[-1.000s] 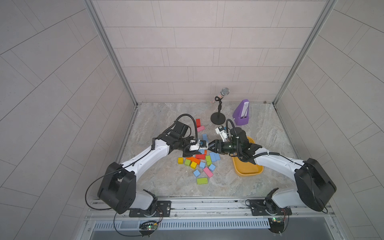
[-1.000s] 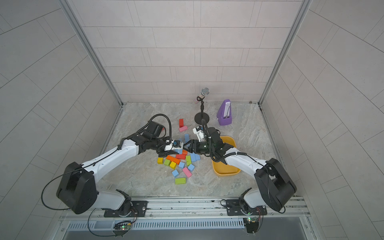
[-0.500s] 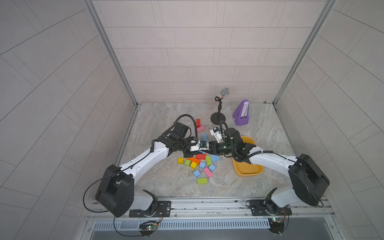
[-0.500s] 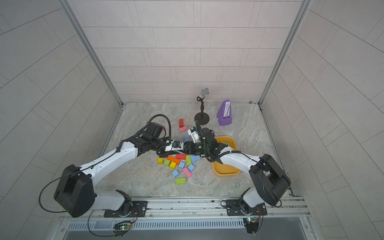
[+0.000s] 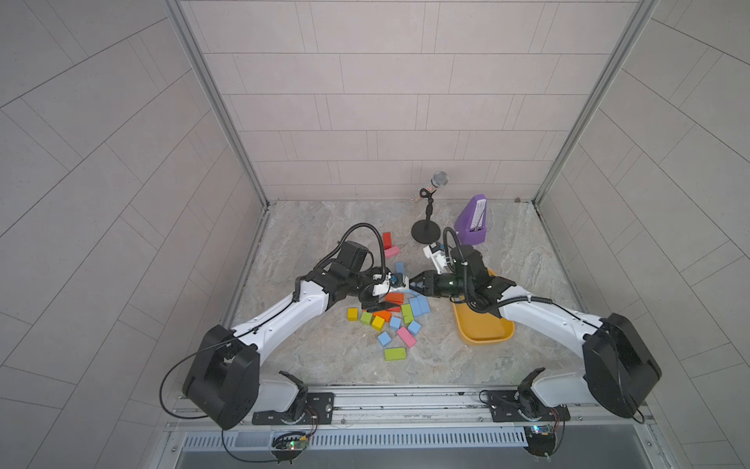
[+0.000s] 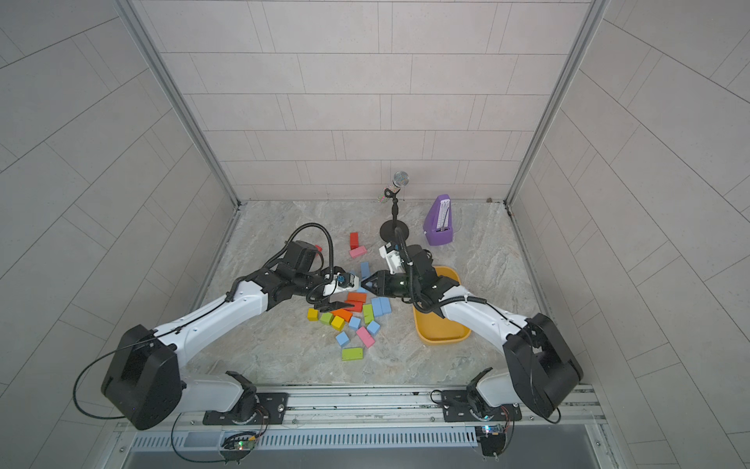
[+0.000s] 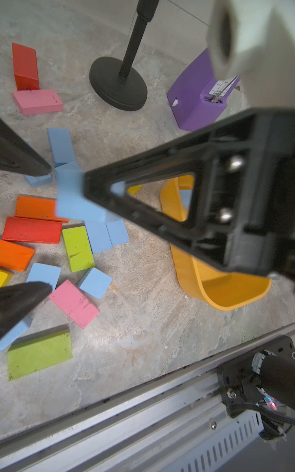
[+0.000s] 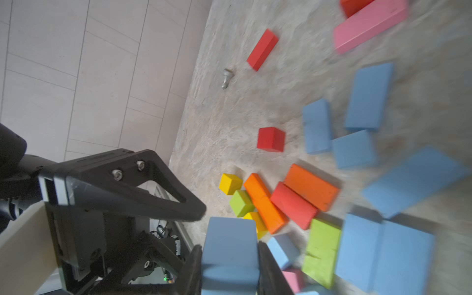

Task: Pick out the blue building blocks
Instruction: Place the building block in the storage box.

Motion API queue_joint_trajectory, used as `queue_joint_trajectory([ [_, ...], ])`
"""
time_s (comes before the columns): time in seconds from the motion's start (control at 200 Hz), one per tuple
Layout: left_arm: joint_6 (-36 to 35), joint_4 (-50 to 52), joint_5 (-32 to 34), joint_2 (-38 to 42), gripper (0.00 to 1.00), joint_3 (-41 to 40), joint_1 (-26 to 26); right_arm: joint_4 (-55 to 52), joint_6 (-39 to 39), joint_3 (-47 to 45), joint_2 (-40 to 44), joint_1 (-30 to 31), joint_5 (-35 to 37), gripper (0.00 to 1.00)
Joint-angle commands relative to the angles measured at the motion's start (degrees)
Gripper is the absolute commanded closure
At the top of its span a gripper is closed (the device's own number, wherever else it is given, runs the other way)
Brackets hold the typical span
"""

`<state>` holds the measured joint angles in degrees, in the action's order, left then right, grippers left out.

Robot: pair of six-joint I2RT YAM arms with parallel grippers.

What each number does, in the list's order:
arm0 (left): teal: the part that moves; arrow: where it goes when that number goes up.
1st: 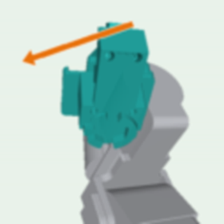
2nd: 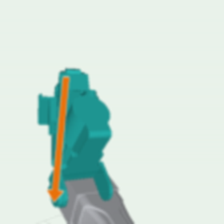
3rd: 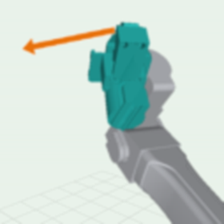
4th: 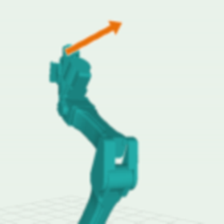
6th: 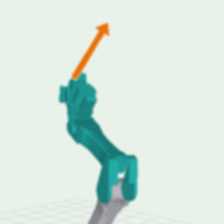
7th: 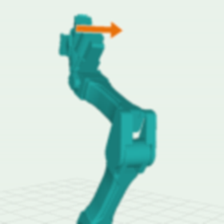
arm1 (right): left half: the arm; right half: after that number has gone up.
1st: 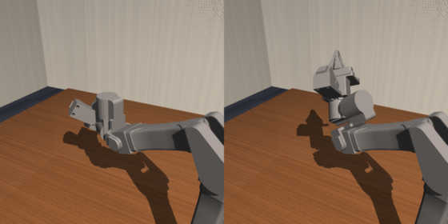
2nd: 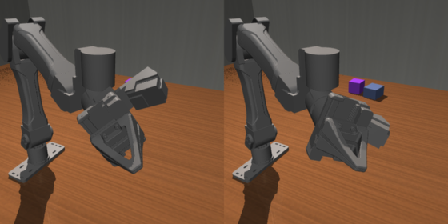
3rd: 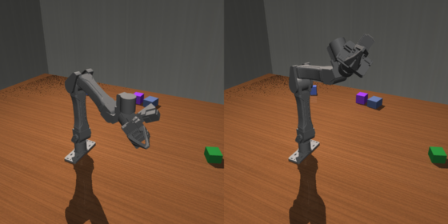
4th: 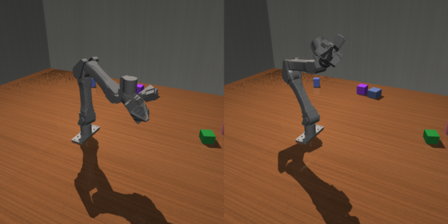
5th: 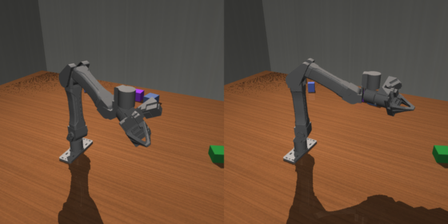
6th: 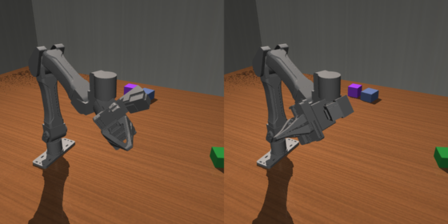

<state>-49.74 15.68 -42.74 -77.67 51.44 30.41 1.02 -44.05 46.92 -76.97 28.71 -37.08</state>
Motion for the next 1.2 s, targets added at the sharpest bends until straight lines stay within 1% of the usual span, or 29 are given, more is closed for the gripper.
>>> queue_joint_trajectory([
  [0.0,8.18,-7.25,-1.98,0.01,0.24,-1.84,0.3,-15.49,10.25,1.85,4.2,-6.74,4.22,0.82],
  [0.04,9.45,-7.81,-2.25,-0.56,0.24,-1.74,0.32,-20.6,13.28,2.67,5.07,-9.06,6.41,0.82],
  [0.09,10.47,-7.79,-2.73,-1.14,0.25,-1.43,0.34,-27.89,18.53,4.39,5.58,-11.48,11.2,0.82],
  [0.18,12.14,-7.86,-3.55,-1.69,0.25,-0.89,0.28,-38.16,25.28,7.72,5.27,-12.19,24.82,0.82],
  [0.25,12.47,-7.89,-4.05,-1.7,0.25,-0.91,0.27,-42.04,28.25,8.92,3.85,-12.54,31.53,0.81],
  [0.33,12.73,-7.93,-4.17,-1.78,0.25,-1.07,0.33,-44.07,29.26,9.45,1.7,-12.91,36.77,0.81],
  [0.395,12.66,-7.84,-4.0,-1.95,0.26,-1.16,0.36,-44.64,29.9,9.76,-0.2,-13.39,39.23,0.81],
  [0.52,12.38,-7.34,-3.66,-2.33,0.26,-1.08,0.43,-46.0,30.94,11.62,-4.41,-14.32,41.91,0.8],
  [0.64,12.29,-6.99,-4.04,-2.53,0.26,-1.07,0.43,-45.84,32.18,13.34,-7.92,-16.49,43.97,0.79],
  [0.876,11.87,-6.41,-3.93,-3.41,0.26,-0.73,0.44,-41.97,33.46,16.15,-12.55,-17.63,42.67,0.78],
  [1.121,11.35,-5.77,-3.75,-4.13,0.26,-0.56,0.52,-41.8,34.59,19.96,-17.79,-17.89,43.09,0.73],
  [1.191,11.16,-5.44,-3.58,-4.33,0.26,-0.4,0.49,-41.67,34.67,20.24,-17.96,-17.85,43.92,0.67],
])
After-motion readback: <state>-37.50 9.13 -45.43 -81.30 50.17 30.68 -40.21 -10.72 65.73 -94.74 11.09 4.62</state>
